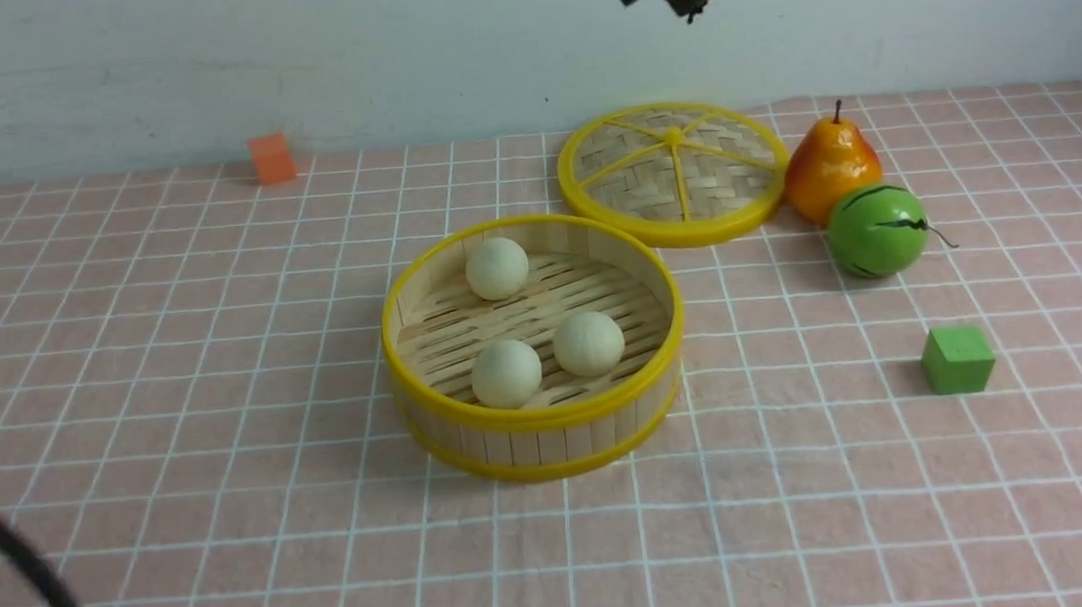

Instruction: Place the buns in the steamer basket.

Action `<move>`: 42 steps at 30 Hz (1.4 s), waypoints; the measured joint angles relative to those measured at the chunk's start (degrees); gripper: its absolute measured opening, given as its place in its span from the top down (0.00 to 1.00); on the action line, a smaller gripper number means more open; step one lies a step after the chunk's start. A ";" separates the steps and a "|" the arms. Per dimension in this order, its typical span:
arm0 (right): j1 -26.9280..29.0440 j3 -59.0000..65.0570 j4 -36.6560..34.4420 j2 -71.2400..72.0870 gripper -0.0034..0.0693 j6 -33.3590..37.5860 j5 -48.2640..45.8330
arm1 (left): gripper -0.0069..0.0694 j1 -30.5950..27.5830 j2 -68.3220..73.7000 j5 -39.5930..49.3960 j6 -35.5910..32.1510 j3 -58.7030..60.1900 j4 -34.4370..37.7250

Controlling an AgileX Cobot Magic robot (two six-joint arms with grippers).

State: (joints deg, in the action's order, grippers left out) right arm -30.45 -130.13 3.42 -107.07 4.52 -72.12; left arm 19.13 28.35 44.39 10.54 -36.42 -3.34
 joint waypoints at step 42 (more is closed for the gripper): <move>0.00 85.58 -9.52 70.48 0.95 2.95 47.13 | 0.86 0.00 -21.57 -9.95 4.60 15.58 0.11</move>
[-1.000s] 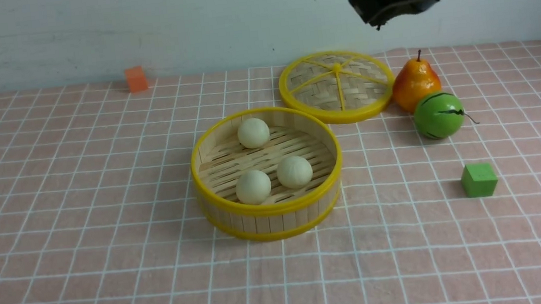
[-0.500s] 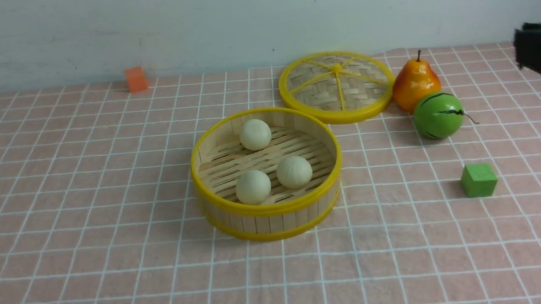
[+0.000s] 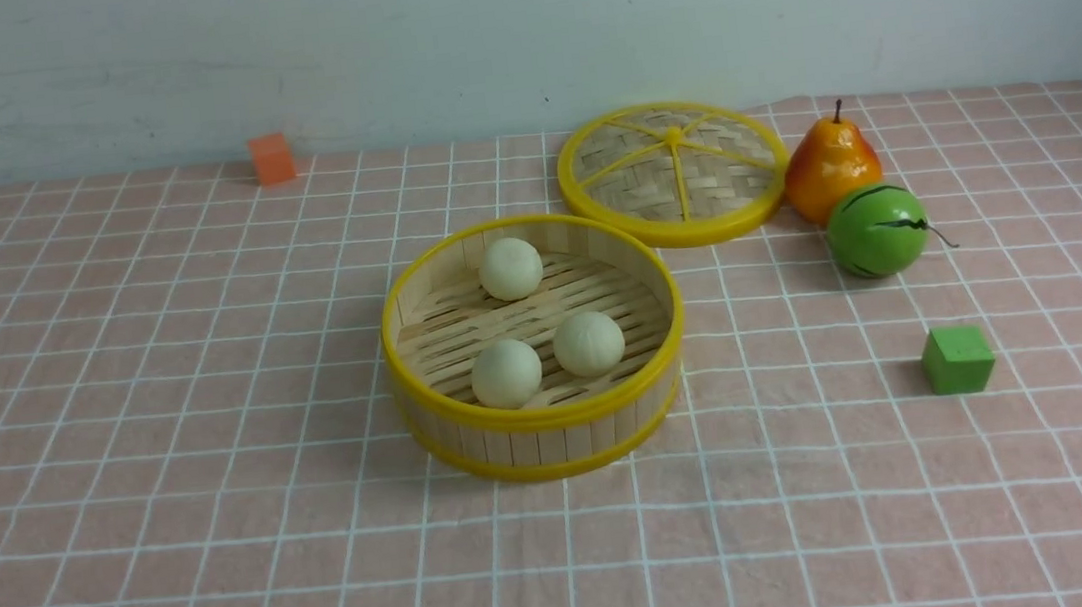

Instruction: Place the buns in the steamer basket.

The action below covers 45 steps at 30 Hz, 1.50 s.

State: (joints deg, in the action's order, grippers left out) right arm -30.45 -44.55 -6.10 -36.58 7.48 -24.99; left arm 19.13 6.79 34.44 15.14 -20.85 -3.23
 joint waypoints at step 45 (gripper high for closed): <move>34.26 45.44 9.89 37.15 0.98 -19.92 2.85 | 0.82 0.00 0.00 2.86 0.05 0.00 0.00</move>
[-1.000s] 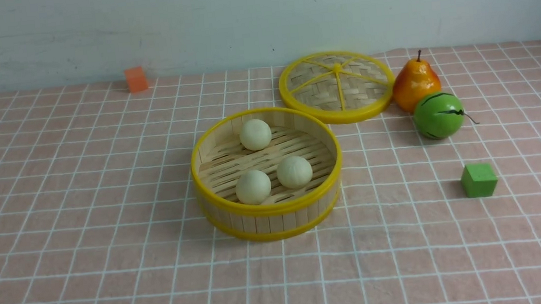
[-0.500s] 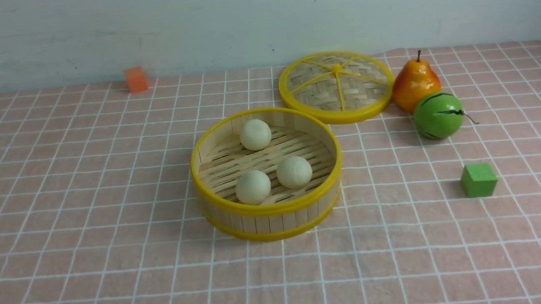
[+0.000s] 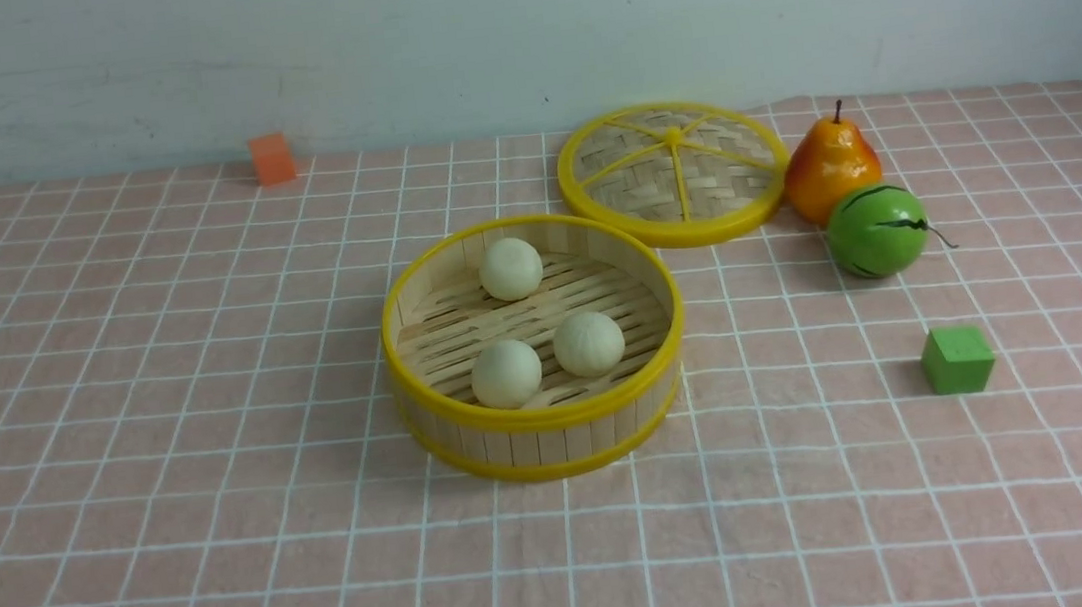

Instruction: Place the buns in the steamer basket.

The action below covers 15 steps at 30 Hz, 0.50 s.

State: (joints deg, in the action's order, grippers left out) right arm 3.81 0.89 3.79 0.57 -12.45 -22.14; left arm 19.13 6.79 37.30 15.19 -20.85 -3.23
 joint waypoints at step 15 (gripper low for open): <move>0.00 -0.02 0.00 0.00 0.96 0.00 -0.05 | 0.80 0.00 0.00 -0.02 0.00 0.00 0.00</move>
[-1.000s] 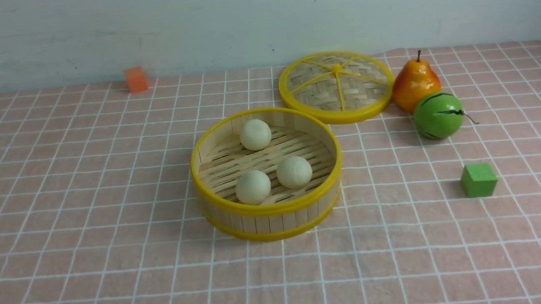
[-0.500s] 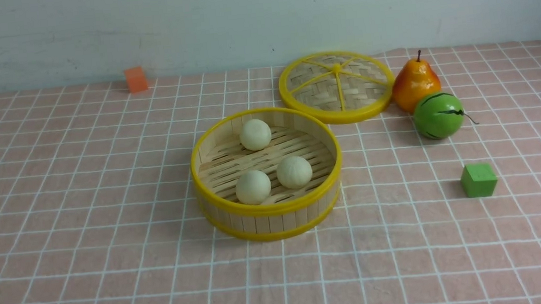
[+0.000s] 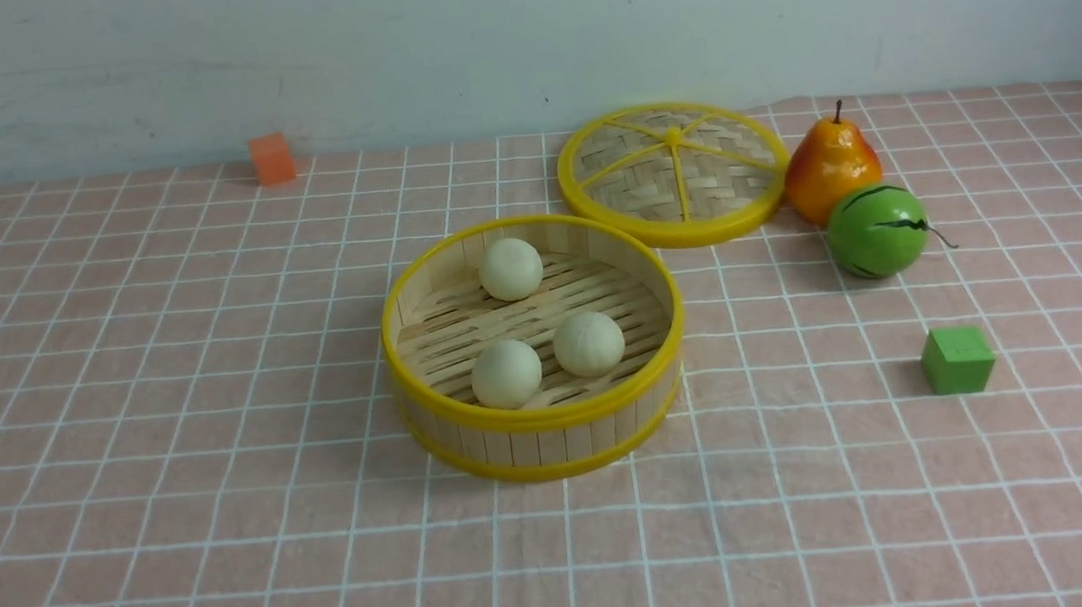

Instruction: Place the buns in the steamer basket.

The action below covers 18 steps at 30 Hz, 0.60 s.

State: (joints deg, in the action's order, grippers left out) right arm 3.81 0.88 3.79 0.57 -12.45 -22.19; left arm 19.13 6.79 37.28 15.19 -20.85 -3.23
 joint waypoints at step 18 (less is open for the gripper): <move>0.00 0.00 0.00 0.00 0.95 0.00 -0.05 | 0.80 -1.04 -2.47 -6.72 1.84 3.75 1.20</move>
State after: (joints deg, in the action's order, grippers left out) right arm 3.81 0.88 3.79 0.57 -12.45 -22.24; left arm 18.10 4.32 30.56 17.03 -17.10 -2.03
